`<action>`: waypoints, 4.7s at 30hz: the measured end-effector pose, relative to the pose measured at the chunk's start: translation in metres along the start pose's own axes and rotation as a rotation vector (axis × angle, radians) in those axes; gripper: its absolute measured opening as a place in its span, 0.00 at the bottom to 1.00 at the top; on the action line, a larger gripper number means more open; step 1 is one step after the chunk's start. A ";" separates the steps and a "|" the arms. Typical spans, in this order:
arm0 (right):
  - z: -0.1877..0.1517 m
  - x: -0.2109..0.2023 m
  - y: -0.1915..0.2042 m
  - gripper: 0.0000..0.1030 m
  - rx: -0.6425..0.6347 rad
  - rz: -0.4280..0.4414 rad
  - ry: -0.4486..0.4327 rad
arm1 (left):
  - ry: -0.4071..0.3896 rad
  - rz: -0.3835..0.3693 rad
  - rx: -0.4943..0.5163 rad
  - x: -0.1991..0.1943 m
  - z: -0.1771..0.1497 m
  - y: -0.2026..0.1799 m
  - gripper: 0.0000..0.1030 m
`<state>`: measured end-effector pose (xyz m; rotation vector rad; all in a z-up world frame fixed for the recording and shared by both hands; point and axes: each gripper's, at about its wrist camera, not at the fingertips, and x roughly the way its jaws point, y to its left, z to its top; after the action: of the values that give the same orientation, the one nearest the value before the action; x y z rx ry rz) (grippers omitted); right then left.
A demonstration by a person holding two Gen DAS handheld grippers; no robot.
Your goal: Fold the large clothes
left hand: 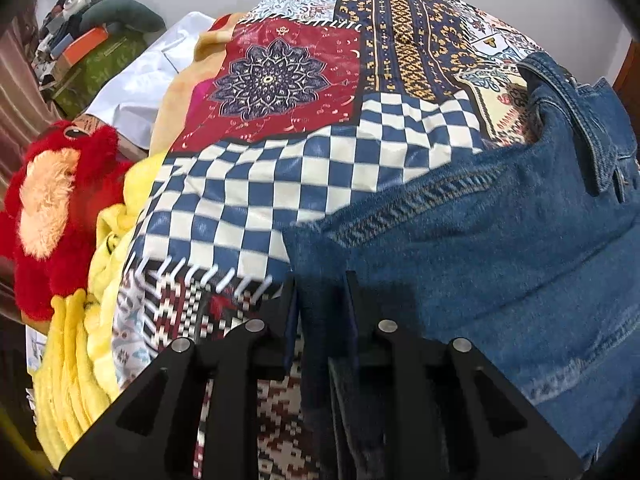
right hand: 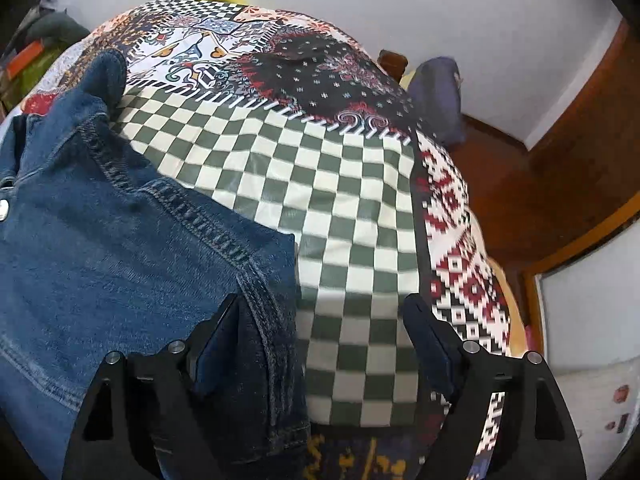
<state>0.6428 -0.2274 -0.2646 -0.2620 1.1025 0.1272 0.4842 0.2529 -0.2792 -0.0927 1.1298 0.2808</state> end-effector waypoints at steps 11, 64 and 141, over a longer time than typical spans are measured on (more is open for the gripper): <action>-0.025 -0.129 -0.017 0.77 0.068 0.117 -0.163 | -0.086 -0.031 0.028 -0.092 -0.021 0.000 0.36; -0.324 -0.209 0.000 0.24 0.232 0.353 -0.038 | 0.032 -0.243 -0.083 -0.173 -0.296 -0.029 0.32; -0.010 -0.081 0.091 0.09 -0.196 0.198 -0.102 | -0.087 0.049 0.171 -0.053 0.004 -0.047 0.90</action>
<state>0.5765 -0.1406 -0.2095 -0.3175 1.0141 0.4223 0.4792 0.1997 -0.2331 0.0972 1.0667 0.2285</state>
